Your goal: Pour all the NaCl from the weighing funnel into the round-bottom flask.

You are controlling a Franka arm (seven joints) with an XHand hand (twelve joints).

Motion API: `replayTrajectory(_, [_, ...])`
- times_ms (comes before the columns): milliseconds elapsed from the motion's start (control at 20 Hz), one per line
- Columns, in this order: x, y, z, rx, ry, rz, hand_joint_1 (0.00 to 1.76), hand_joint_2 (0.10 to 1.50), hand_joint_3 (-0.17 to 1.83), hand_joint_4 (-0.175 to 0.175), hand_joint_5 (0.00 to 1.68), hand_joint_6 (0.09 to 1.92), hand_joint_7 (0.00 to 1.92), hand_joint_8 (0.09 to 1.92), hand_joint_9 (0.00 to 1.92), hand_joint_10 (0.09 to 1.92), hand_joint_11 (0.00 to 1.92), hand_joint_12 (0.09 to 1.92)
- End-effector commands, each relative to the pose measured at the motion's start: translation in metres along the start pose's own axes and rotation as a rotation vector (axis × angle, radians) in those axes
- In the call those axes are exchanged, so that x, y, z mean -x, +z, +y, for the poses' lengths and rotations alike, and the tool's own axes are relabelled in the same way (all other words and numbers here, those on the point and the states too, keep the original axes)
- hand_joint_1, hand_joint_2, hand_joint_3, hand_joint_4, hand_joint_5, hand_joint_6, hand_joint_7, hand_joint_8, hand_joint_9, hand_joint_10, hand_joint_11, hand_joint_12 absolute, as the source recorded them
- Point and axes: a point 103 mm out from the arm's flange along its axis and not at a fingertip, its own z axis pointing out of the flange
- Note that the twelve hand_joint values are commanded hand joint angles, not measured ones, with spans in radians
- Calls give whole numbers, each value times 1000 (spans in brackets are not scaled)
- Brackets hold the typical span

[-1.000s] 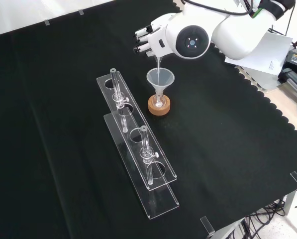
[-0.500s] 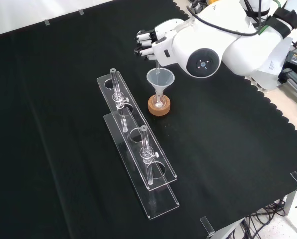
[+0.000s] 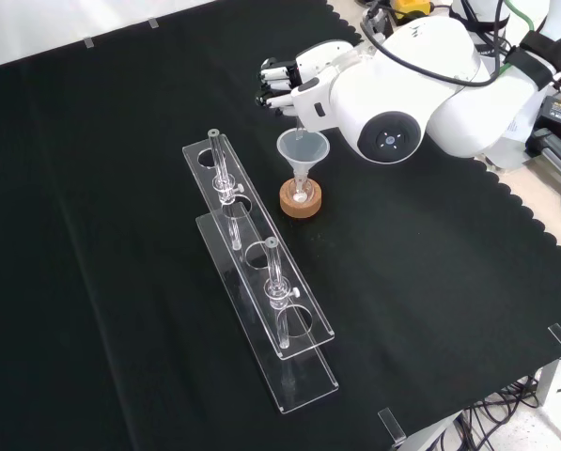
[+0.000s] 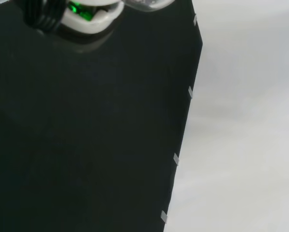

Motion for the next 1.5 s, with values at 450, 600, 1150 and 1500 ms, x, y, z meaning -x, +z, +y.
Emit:
replayTrajectory(450, [2,9,2,-4,-13,41,1101,719,593,175,1204,767,504,658,847,382,710,1116])
replayTrajectory(600, [5,11,4,-3,-25,68,1101,719,592,175,1204,766,504,658,846,382,709,1116])
replayTrajectory(1150, [18,27,7,9,-75,329,1101,720,592,175,1205,765,505,658,844,384,706,1119])
replayTrajectory(1500, [25,46,10,18,-113,512,1101,721,591,175,1204,767,505,657,843,386,704,1120])
